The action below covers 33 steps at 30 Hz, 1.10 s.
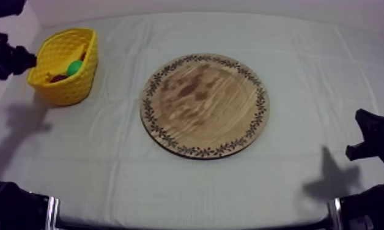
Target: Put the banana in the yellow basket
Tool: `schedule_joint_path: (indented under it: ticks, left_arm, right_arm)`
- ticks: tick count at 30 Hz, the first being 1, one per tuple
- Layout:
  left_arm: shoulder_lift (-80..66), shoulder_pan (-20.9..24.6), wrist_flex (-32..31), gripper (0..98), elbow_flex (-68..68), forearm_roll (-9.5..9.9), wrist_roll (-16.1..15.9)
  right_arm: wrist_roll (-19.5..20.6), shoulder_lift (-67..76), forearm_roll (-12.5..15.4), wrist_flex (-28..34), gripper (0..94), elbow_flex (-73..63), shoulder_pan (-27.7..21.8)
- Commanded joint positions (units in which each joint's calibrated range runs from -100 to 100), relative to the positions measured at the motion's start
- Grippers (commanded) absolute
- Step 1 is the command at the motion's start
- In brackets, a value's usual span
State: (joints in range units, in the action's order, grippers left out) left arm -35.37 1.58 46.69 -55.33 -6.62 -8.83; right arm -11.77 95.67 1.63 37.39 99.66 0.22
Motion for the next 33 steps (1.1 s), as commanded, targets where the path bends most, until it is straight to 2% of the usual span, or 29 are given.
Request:
schedule_joint_path:
  ticks: [1, 7, 13, 16, 24, 33]
  left_arm:
    - [-10.88, 0.43, -4.53, 32.3, -12.02, 0.17, 0.74]
    - [-24.48, 1.85, -8.35, 15.7, -24.20, 1.09, 3.43]
    - [-37.40, 1.39, -9.00, 2.6, -32.99, 4.16, 6.58]
    - [-43.47, 0.91, -9.06, 0.9, -36.44, 5.54, 7.83]
    - [-55.29, 0.45, -8.60, 1.8, -41.56, 7.69, 9.46]
    - [-63.73, 1.13, -9.12, 0.2, -42.73, 8.44, 15.49]
  right_arm:
    - [-0.03, 0.00, 0.00, -0.05, 0.3, 0.01, 0.01]
    - [0.00, 0.00, 0.00, -0.05, 0.3, 0.01, 0.01]
    - [-0.02, 0.00, 0.00, -0.05, 0.3, 0.01, 0.01]
    - [-0.01, 0.00, 0.00, -0.05, 0.3, 0.01, 0.01]
    - [0.00, 0.00, 0.00, -0.05, 0.3, 0.01, 0.01]
    - [0.02, 0.00, 0.00, -0.05, 0.3, 0.01, 0.01]
